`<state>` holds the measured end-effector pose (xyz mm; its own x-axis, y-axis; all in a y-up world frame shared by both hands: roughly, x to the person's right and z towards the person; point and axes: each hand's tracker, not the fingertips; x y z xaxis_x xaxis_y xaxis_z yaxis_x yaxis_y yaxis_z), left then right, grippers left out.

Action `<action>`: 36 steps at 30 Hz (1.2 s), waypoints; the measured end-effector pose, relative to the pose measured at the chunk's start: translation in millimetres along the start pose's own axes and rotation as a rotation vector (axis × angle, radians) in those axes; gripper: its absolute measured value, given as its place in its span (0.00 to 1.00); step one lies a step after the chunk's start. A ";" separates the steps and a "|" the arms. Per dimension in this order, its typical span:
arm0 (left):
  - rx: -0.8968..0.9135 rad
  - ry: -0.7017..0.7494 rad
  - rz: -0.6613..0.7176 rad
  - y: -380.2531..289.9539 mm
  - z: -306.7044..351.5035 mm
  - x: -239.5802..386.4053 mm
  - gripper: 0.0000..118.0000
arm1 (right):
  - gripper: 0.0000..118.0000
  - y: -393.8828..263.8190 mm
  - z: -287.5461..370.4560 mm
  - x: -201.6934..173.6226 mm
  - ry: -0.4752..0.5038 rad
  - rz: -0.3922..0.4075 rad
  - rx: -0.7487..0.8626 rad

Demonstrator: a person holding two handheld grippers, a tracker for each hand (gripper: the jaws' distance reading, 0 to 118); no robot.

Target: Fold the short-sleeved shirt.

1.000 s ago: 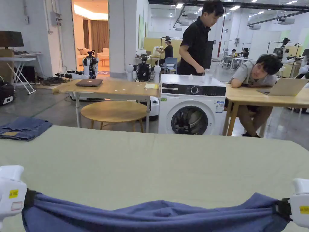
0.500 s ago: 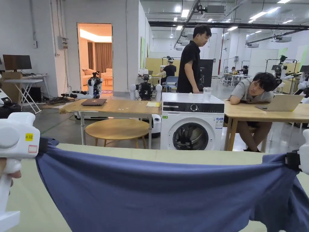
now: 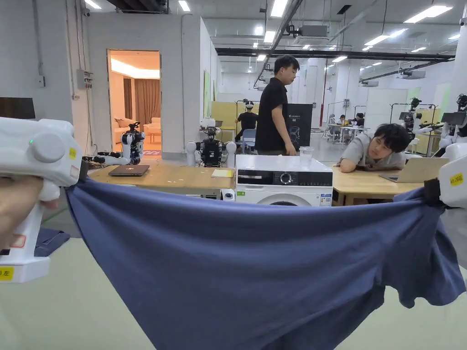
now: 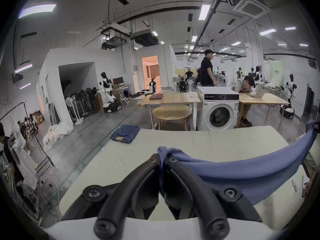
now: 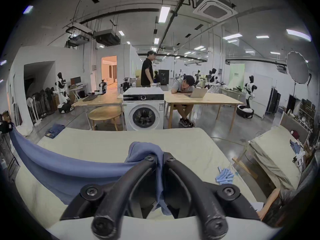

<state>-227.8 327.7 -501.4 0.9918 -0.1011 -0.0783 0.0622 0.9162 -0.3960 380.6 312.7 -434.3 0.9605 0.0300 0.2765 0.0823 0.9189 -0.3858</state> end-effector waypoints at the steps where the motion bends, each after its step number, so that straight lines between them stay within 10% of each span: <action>1: -0.002 0.009 -0.009 4.4 -8.6 4.1 0.00 | 0.03 5.4 -9.5 -2.2 -0.006 0.002 -0.002; 24: -0.115 0.057 -0.059 -65.1 -189.6 54.4 0.00 | 0.03 -32.3 -176.8 -49.8 -0.068 0.028 -0.095; 36: -0.188 -0.056 -0.033 -182.1 -99.6 25.3 0.00 | 0.03 -158.2 -69.8 8.6 0.016 -0.031 -0.169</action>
<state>-225.1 119.7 -522.4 0.9945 -0.1035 -0.0131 0.0783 0.8238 -0.5615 394.4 140.1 -432.4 0.9608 -0.0045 0.2770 0.1538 0.8403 -0.5199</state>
